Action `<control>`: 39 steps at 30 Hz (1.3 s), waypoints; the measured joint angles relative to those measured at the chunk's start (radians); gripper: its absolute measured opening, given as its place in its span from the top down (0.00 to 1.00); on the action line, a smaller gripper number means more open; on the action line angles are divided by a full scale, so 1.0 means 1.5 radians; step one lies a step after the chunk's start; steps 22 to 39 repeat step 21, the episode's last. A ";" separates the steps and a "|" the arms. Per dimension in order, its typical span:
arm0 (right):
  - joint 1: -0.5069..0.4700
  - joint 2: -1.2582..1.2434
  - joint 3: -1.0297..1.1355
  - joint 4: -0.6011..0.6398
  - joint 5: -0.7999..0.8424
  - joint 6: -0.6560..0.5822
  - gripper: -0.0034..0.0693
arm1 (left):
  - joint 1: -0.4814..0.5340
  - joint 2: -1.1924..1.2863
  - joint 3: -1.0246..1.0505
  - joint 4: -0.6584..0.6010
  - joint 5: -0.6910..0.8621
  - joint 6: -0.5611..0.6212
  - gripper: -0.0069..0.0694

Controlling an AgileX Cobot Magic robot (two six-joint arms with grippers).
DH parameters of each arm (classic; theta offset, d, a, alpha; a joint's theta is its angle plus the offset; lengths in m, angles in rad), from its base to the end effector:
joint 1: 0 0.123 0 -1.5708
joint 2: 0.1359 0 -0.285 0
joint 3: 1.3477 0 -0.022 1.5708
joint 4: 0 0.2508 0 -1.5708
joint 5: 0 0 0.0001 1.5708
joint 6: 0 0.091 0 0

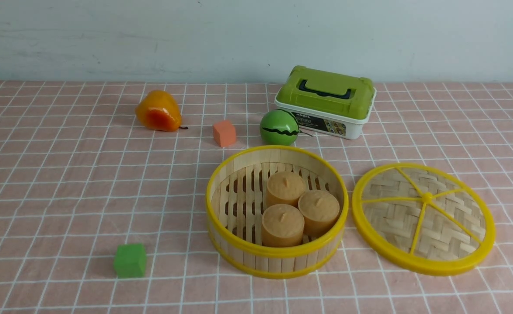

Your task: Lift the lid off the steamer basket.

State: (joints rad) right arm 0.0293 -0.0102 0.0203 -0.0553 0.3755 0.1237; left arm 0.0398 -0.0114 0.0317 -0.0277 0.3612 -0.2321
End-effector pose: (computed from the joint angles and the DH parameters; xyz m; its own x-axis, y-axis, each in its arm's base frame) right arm 0.0526 -0.0003 0.1732 -0.2933 0.0636 -0.9539 0.0113 0.9979 0.0631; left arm 0.0530 0.0012 0.1706 -0.2724 -0.2662 -0.9246 -0.1033 0.9635 -0.2469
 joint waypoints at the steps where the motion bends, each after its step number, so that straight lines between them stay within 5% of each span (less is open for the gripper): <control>1: 0.000 0.000 0.000 0.000 0.000 0.000 0.93 | 0.000 0.000 0.000 0.000 0.000 0.000 0.60; 39: 0.000 0.000 0.000 0.000 0.000 0.000 0.89 | 0.000 0.000 0.000 0.000 0.000 0.000 0.60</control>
